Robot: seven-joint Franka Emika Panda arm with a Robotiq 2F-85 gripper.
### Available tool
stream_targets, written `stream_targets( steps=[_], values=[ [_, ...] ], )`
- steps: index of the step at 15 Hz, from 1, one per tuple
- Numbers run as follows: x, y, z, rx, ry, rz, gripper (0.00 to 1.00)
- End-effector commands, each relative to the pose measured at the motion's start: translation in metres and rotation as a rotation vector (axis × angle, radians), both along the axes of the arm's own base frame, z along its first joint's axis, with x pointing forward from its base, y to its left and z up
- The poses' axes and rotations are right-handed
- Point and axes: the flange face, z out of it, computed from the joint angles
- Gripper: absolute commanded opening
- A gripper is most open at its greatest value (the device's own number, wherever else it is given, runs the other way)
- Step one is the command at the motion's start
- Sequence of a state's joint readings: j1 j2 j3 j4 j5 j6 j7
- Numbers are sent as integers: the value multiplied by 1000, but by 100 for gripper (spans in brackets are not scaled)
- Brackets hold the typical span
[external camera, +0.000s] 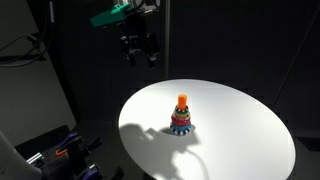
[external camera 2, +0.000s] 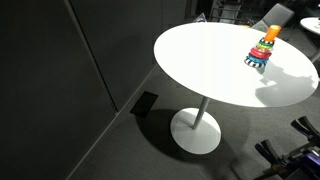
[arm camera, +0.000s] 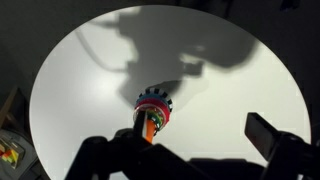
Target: Move the orange stand to the left then put the stripped ring on the table
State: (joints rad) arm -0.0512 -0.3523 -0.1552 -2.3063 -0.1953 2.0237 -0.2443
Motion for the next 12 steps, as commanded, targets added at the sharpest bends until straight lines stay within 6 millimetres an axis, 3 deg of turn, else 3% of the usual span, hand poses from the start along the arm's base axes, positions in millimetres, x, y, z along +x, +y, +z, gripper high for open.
stream_targets(
  steps=[1,12],
  values=[
    [37,-16,-12,22,-18,-72,100],
    [120,-40,-78,-7,-63,-243,100]
  ],
)
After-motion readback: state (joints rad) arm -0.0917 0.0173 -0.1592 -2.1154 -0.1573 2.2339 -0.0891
